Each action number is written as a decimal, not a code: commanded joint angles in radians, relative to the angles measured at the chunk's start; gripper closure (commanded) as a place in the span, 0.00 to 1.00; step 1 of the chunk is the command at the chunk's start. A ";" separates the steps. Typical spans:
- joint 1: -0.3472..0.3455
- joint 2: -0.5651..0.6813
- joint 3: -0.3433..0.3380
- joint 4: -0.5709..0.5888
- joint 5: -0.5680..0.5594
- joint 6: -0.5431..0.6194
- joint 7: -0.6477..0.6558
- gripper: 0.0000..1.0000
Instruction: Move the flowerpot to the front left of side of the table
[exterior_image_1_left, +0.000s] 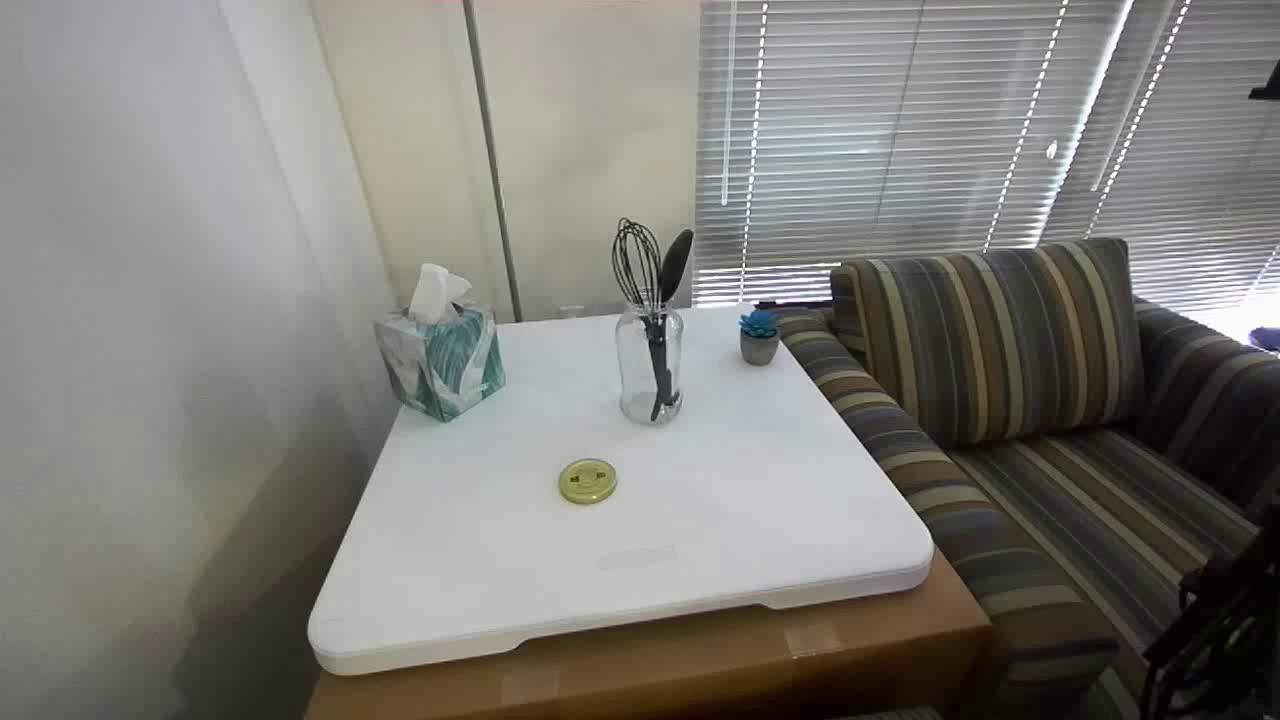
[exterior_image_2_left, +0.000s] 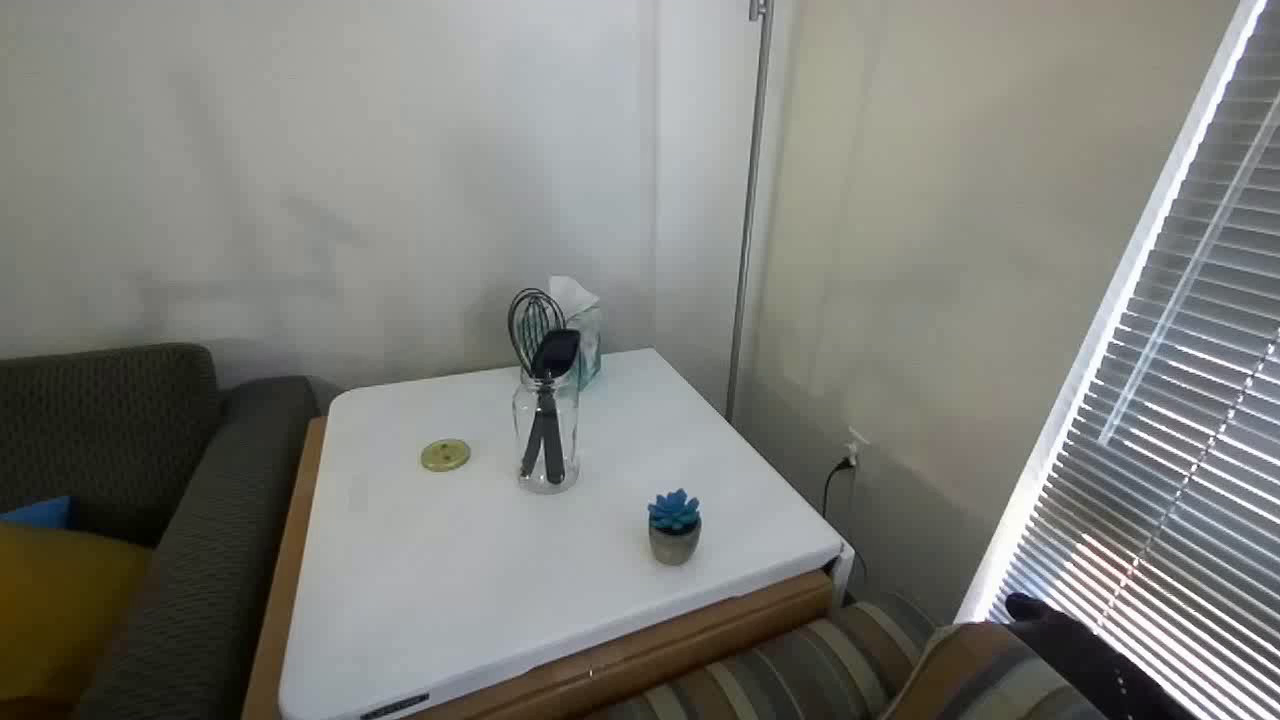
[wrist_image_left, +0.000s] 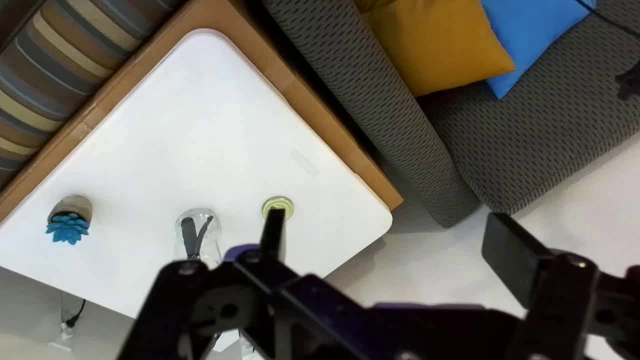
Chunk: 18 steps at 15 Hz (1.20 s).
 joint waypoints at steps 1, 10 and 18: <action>-0.015 0.001 0.011 0.002 0.010 -0.004 -0.009 0.00; -0.015 0.001 0.011 0.002 0.010 -0.004 -0.009 0.00; -0.005 0.025 0.000 0.010 -0.007 -0.003 -0.067 0.00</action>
